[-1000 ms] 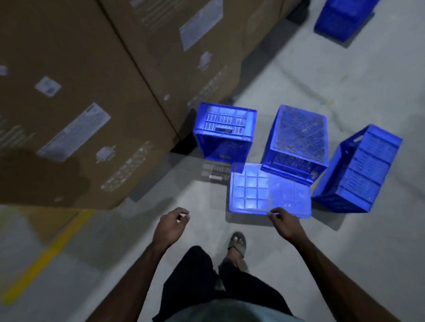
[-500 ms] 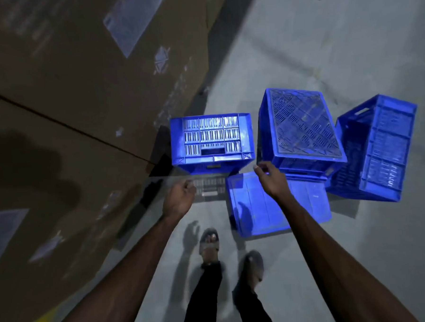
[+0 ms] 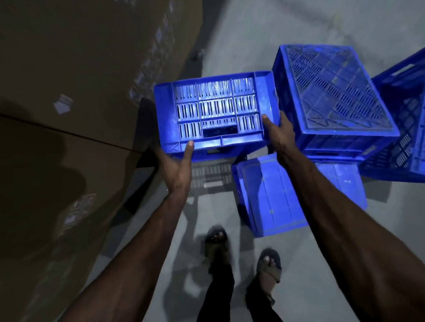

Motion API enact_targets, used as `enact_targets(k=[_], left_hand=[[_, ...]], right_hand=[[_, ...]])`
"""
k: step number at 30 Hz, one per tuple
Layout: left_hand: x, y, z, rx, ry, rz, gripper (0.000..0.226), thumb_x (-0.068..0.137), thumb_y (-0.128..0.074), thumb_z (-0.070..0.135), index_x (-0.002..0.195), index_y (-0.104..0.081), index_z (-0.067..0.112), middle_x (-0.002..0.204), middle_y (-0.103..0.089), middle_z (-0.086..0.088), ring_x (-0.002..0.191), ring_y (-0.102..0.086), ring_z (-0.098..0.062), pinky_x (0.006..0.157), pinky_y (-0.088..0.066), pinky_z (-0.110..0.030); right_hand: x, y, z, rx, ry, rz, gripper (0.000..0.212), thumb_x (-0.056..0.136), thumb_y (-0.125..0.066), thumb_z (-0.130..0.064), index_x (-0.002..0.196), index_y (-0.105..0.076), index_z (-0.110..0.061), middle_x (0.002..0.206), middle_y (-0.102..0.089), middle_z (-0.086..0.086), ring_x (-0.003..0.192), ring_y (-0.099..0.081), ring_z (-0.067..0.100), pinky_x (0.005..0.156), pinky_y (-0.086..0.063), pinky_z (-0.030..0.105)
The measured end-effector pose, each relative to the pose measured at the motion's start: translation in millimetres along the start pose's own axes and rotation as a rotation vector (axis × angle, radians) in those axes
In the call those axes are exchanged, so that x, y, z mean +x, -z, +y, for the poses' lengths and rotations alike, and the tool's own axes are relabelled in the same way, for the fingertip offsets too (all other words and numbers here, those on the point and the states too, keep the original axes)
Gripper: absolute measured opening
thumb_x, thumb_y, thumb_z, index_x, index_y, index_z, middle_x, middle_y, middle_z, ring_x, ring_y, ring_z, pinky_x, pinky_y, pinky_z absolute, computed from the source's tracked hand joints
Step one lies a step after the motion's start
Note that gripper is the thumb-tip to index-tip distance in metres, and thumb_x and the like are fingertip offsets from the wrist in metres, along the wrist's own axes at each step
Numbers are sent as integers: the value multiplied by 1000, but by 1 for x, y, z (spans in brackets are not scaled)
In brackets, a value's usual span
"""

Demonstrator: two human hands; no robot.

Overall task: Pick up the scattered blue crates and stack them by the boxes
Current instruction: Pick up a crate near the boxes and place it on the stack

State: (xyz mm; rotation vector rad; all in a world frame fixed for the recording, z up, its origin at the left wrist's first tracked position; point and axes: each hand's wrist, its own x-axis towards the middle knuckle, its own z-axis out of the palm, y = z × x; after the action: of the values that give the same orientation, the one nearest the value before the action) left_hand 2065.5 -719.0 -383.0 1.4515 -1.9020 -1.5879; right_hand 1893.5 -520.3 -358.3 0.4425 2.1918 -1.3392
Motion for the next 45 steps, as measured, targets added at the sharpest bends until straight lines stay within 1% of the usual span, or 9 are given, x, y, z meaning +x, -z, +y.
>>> enact_targets(k=[5,10,16,19,23,30,36,39,45], left_hand=[[1,3,2,0,-22,15,97,73,-80,46,152,-37,11,154,-46,-6,142,-44,-17,122,-31,-43],[-30,21,15,-47,-31,45,79,78,-81,32,145,-43,16,144,-57,-3,131,-56,-18,113,-43,-47],[-106,35,71,-166,-28,144,66,83,-77,20,139,-40,13,136,-59,-6,120,-60,-21,105,-49,-47],[-145,45,99,-221,-50,154,65,83,-76,20,137,-39,18,135,-60,-5,120,-61,-22,105,-49,-51],[-200,64,129,-258,-75,153,63,81,-75,19,134,-41,20,133,-62,-7,119,-63,-23,103,-50,-53],[-343,97,152,-310,-112,71,53,86,-72,8,126,-41,25,124,-64,1,103,-66,-5,97,-57,-40],[-469,103,121,-259,-89,29,50,80,-75,17,112,-45,42,121,-64,7,106,-66,-7,98,-56,-46],[-517,106,92,-272,-61,21,47,81,-77,15,109,-46,37,116,-67,5,97,-67,-5,95,-57,-42],[-590,115,21,-255,-31,4,53,77,-78,20,119,-46,22,114,-69,2,91,-68,-8,94,-56,-45]], right_hand=[[-3,9,6,18,99,-8,44,103,-56,-28,145,-51,-18,137,-61,2,123,-59,25,106,-48,54],[-29,26,-19,64,157,-49,34,100,-56,-30,134,-59,-28,128,-67,1,115,-66,27,96,-54,59],[-92,71,-65,110,256,-69,24,104,-55,-24,126,-56,-35,114,-68,-8,96,-70,14,76,-58,39],[-122,104,-75,109,303,-73,28,102,-60,-27,129,-59,-32,121,-70,-2,101,-71,20,82,-60,46],[-173,149,-76,174,329,-52,27,101,-61,-26,126,-62,-33,121,-72,-1,103,-72,23,79,-60,44],[-297,241,-17,366,382,41,28,96,-60,-16,108,-73,-38,111,-76,-5,99,-73,20,86,-59,46],[-376,322,68,406,338,113,38,87,-61,-17,123,-71,-25,112,-76,-2,99,-73,24,85,-60,46],[-407,352,104,391,311,115,40,88,-59,-11,124,-71,-24,110,-77,-4,91,-72,17,72,-55,32],[-448,380,186,380,223,100,41,89,-58,-5,124,-72,-22,114,-76,1,89,-70,16,74,-53,30]])
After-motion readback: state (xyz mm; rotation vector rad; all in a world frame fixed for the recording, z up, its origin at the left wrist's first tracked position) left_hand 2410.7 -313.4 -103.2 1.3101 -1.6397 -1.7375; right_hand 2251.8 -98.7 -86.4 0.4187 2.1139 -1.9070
